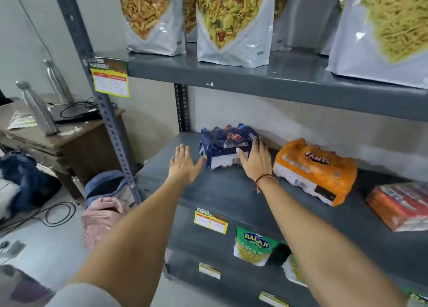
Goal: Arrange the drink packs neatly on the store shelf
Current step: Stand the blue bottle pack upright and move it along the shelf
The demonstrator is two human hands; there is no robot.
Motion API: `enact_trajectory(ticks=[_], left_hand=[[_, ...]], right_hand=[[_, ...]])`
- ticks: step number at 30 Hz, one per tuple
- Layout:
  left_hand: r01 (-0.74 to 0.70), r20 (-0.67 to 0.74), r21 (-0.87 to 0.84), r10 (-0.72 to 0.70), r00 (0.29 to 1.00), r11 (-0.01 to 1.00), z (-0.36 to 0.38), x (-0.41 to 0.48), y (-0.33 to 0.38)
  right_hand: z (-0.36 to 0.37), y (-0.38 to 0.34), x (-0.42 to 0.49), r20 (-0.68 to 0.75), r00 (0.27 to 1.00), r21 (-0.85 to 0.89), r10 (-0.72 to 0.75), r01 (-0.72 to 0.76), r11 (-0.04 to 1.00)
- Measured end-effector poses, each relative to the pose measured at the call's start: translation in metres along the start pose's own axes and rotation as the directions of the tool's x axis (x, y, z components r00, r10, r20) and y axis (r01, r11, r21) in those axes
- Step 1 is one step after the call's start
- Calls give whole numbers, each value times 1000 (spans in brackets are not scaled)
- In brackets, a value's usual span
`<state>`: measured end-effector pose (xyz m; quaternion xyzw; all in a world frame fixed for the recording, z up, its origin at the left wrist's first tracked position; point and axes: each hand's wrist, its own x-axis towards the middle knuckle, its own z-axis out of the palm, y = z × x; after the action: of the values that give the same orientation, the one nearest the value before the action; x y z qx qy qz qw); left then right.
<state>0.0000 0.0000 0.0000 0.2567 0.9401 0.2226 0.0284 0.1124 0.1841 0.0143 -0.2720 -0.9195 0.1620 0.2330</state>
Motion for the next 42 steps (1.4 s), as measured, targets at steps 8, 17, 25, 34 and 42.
enact_trajectory(ticks=[8, 17, 25, 34, 42], left_hand=[[361, 216, -541, -289, 933, 760, 26, 82, 60], [299, 165, -821, -298, 940, 486, 62, 104, 43], [-15, 1, -821, 29, 1000, 571, 67, 80, 16], [-31, -9, -483, 31, 999, 875, 73, 70, -15], [-206, -221, -602, 87, 971, 771, 110, -27, 58]], right_hand=[[11, 33, 90, 217, 913, 323, 347, -402, 857], [51, 59, 99, 206, 844, 496, 495, -526, 691], [61, 67, 39, 96, 895, 749, 436, -353, 560], [57, 79, -11, 110, 938, 562, 328, -331, 758], [19, 67, 16, 147, 923, 853, 356, -300, 426]])
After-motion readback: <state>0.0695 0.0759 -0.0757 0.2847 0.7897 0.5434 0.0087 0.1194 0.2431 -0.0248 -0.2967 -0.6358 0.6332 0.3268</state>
